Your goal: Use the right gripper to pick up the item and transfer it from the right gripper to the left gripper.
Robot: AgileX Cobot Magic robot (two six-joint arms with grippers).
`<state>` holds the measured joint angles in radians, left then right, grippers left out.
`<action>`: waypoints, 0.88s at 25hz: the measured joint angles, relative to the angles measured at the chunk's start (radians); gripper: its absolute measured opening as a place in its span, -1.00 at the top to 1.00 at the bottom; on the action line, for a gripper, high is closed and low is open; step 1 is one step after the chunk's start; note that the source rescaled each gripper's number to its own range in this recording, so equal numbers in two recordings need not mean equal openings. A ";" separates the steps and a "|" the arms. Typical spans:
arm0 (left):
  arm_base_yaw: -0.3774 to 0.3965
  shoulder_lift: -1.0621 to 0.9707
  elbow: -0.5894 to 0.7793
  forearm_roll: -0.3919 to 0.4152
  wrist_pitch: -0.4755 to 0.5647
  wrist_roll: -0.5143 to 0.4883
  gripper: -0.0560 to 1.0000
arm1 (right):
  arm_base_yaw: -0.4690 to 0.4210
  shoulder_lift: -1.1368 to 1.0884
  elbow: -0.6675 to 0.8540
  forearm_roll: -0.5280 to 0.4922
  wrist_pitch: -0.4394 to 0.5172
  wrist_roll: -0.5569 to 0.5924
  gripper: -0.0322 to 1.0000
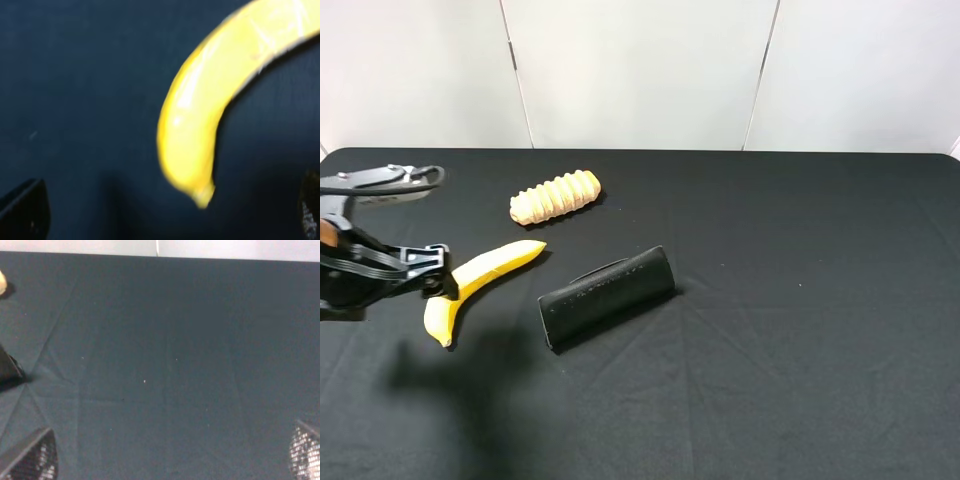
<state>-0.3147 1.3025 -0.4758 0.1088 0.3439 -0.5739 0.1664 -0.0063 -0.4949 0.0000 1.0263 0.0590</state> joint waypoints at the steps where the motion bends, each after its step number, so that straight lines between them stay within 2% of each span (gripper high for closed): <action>1: 0.000 -0.036 -0.014 0.000 0.061 0.020 -0.99 | 0.000 0.000 0.000 0.000 0.000 0.000 -1.00; 6: 0.000 -0.190 -0.162 0.000 0.371 0.131 -0.99 | 0.000 0.000 0.000 0.000 0.000 0.000 -1.00; 12: 0.000 -0.320 -0.368 0.008 0.646 0.193 -0.99 | 0.000 0.000 0.000 0.000 0.000 0.000 -1.00; 15: 0.000 -0.368 -0.424 0.017 0.775 0.208 -0.99 | 0.000 0.000 0.000 0.000 0.000 0.000 -1.00; 17: 0.000 -0.407 -0.431 0.019 0.819 0.211 -0.99 | 0.000 0.000 0.000 0.000 0.000 0.000 -1.00; 22: 0.000 -0.545 -0.426 0.018 0.821 0.230 -1.00 | 0.000 0.000 0.000 0.000 0.000 0.000 -1.00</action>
<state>-0.3147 0.7580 -0.9019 0.1266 1.1651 -0.3443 0.1664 -0.0063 -0.4949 0.0000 1.0263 0.0590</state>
